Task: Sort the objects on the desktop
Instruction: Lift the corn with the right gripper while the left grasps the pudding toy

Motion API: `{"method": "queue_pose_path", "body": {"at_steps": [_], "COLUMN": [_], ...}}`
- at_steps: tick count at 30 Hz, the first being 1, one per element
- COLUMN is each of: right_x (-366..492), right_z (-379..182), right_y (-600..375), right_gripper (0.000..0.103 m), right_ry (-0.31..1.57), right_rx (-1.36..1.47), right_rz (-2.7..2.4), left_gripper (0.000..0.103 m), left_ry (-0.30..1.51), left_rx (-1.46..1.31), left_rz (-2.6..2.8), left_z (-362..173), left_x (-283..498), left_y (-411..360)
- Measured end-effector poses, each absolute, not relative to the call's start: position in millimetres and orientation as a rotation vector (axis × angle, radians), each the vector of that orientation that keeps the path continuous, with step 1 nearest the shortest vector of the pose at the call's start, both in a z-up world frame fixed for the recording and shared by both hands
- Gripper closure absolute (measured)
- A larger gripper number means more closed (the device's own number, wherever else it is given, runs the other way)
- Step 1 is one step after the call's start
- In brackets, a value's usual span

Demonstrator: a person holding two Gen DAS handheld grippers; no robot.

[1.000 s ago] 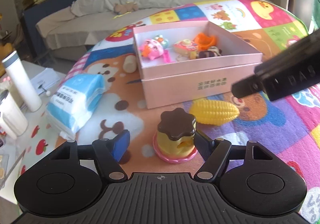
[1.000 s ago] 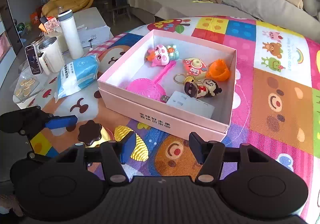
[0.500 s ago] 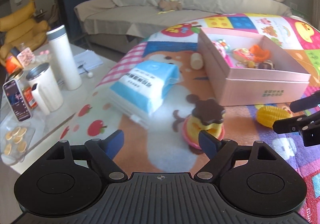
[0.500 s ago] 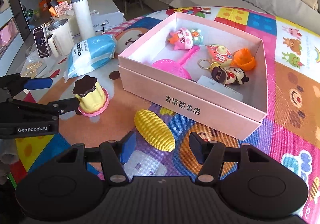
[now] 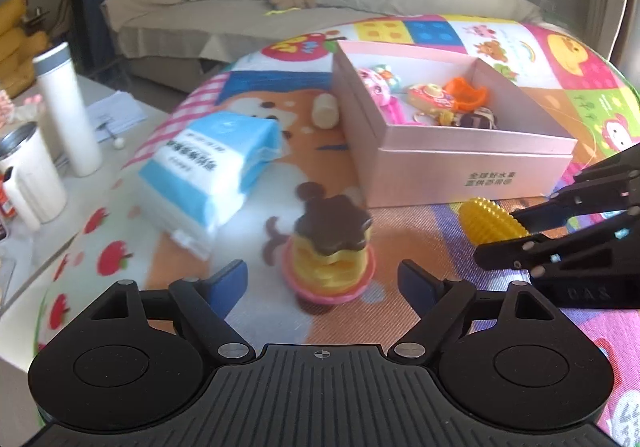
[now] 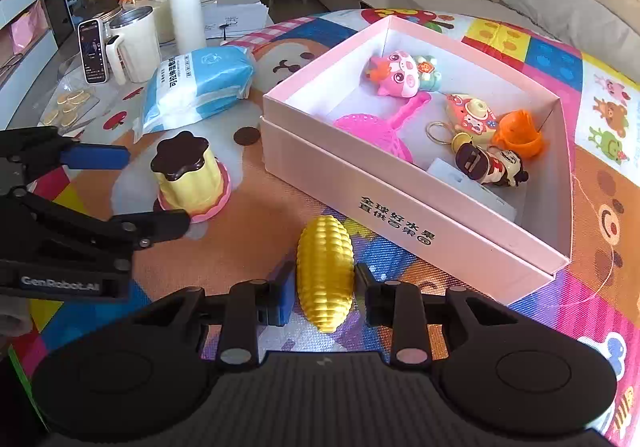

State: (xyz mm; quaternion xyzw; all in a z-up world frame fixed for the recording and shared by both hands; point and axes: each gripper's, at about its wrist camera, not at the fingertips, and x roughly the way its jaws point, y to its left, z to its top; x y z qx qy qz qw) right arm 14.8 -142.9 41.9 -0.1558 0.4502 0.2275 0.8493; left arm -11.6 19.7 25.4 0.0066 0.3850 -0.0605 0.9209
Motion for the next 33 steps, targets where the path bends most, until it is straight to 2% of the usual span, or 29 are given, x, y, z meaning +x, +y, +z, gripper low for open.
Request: {"method": "queue_pose_path", "body": {"at_steps": [5,14,15,16,17,21,26,29,33], "right_x": [6,-23,-28,-33,-39,-60,-67,-64,-57], "right_z": [52,90,95,101,108,131,136,118,87], "right_y": [-142,-143,-143,-143,-144,-145,-147,-149,-148], "right_gripper": [0.073,0.073,0.073,0.073,0.073,0.073,0.073,0.073,0.073], "right_ry": [0.950,0.906,0.897,0.888,0.879,0.827,0.806,0.858,0.941], "right_rx": [-0.337,-0.352,-0.358,-0.362,-0.365,-0.400,-0.419,-0.423,-0.420], "right_rz": [0.501,0.518,0.521,0.523,0.525,0.522,0.492,0.489,0.498], "left_gripper": [0.042,0.042,0.056,0.063,0.065,0.063,0.058,0.035,0.028], "left_ry": [0.782,0.717,0.699,0.686,0.674,0.603,0.649,0.683,0.742], "left_rx": [0.065,0.096,0.102,0.108,0.106,0.120,0.125,0.144,0.148], "left_rz": [-0.137,-0.212,-0.222,-0.234,-0.247,-0.285,-0.278,-0.323,-0.337], "left_z": [21,60,68,77,85,109,90,72,50], "left_x": [-3,-50,-57,-62,-67,-78,-75,-82,-79], "left_y": [5,20,22,23,24,21,25,26,20]}}
